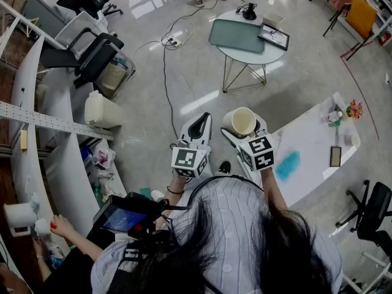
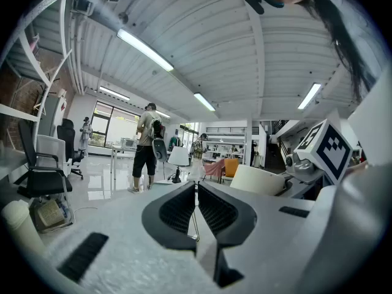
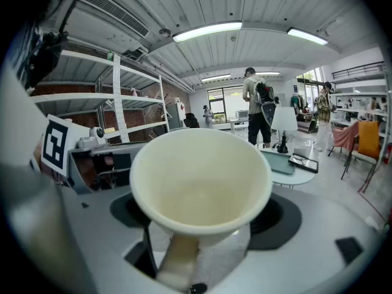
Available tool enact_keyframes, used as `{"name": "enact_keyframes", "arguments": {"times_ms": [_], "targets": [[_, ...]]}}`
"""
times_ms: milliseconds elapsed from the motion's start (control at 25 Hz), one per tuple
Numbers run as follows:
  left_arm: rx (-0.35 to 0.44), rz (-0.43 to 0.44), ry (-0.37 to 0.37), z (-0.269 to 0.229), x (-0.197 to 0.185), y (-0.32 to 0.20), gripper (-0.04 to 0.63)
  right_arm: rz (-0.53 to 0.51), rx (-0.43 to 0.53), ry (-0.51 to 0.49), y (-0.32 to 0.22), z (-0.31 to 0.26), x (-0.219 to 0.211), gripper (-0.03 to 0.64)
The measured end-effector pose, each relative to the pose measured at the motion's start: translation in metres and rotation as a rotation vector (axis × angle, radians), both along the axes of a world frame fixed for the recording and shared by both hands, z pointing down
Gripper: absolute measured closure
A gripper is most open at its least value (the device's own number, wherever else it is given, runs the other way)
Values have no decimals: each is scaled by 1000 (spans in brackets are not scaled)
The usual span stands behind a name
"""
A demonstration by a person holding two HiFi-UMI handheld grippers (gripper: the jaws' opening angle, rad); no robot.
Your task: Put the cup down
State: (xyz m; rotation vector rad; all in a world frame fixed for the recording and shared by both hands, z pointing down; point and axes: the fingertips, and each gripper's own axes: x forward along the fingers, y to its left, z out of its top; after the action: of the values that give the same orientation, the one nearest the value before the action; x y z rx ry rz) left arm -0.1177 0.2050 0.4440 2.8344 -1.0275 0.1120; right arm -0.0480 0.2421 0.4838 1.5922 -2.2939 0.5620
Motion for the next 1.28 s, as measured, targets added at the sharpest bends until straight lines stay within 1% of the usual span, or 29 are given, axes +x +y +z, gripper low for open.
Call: {"name": "enact_keyframes", "arguments": {"times_ms": [160, 280, 440, 640, 920, 1080, 1280], "targets": [[0, 12, -16, 2, 2, -1, 577, 16, 3, -11, 1, 0, 2, 198], [-7, 14, -44, 6, 6, -3, 577, 20, 4, -23, 0, 0, 6, 198], [-24, 20, -83, 13, 9, -6, 577, 23, -6, -15, 1, 3, 9, 198], [-25, 35, -108, 16, 20, -8, 577, 35, -18, -27, 1, 8, 18, 198], [-30, 40, -121, 18, 32, -18, 577, 29, -27, -27, -7, 14, 28, 198], [-22, 40, -124, 16, 37, -30, 577, 39, -24, -37, -18, 13, 33, 198], [-37, 43, -126, 22, 41, -49, 577, 50, -38, -37, -36, 21, 41, 198]]}}
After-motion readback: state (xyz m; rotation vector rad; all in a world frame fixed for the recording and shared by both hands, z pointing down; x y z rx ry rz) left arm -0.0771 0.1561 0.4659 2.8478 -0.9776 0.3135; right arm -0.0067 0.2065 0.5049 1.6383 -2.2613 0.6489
